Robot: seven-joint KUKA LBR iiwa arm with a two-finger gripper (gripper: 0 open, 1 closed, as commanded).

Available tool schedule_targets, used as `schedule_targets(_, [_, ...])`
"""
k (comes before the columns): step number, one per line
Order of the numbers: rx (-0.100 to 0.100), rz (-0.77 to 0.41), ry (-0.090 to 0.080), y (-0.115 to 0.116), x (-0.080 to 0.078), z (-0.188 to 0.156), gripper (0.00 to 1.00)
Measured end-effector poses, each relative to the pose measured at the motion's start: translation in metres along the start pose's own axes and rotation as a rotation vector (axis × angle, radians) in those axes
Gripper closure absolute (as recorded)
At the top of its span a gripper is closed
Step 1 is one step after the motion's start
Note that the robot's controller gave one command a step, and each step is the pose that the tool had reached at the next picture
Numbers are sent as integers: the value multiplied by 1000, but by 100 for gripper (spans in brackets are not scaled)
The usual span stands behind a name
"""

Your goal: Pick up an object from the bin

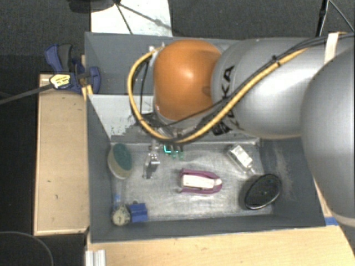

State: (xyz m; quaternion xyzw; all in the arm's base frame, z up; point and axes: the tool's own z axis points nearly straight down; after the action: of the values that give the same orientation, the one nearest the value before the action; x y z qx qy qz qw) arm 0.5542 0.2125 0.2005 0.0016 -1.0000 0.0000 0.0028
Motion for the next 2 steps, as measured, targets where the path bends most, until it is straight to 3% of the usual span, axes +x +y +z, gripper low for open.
schedule_targets(1, [-3,59,-10,-53,40,131,0])
schedule_targets(2, [1,220,-12,-132,41,83,0])
